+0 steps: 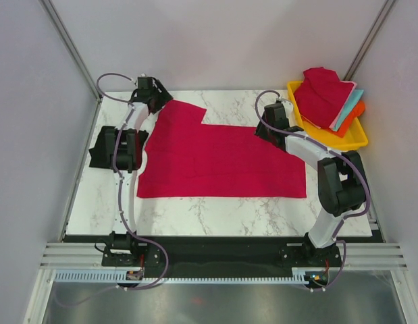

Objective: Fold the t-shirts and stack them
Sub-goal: Fold the tshirt

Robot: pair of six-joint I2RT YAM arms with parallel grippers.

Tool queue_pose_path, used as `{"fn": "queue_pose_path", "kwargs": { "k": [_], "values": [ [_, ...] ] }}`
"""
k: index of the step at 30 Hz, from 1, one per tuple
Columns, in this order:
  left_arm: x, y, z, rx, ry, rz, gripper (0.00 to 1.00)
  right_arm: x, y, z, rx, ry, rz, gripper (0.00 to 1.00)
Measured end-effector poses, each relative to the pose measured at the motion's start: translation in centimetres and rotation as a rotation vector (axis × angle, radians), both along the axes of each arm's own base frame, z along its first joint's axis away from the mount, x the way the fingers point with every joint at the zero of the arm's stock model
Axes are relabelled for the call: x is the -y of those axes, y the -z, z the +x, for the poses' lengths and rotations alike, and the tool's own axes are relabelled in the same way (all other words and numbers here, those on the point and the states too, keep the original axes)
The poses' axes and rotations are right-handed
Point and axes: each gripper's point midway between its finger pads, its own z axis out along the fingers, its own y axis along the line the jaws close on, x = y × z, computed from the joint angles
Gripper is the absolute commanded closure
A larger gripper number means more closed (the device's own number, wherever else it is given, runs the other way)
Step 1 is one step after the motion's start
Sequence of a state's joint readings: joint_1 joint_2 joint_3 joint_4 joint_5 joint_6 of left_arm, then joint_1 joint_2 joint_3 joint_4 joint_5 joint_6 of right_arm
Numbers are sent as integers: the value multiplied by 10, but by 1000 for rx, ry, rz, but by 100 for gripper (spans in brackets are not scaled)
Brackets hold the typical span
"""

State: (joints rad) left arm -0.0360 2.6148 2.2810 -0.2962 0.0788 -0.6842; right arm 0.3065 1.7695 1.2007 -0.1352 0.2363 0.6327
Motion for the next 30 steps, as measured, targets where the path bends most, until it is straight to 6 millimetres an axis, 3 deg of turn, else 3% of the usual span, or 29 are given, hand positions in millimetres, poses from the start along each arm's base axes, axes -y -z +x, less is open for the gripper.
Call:
{"fn": "queue_pose_path", "kwargs": {
  "k": [4,7,12,17,30],
  "values": [
    [22,-3,2,13,31,30,27,0,0,0,0,-2,2,49],
    [33,2,2,5,38,55,37,-1,-1,0,1,-2,3,49],
    [32,8,-2,-20,27,106,42,0,-1,0,1,0,4,49],
    [21,8,-3,-34,4,139,26,0,-1,0,-3,-3,22,48],
    [8,9,-6,-42,-7,332,19,7,-1,3,-11,7,63,49]
  ]
}}
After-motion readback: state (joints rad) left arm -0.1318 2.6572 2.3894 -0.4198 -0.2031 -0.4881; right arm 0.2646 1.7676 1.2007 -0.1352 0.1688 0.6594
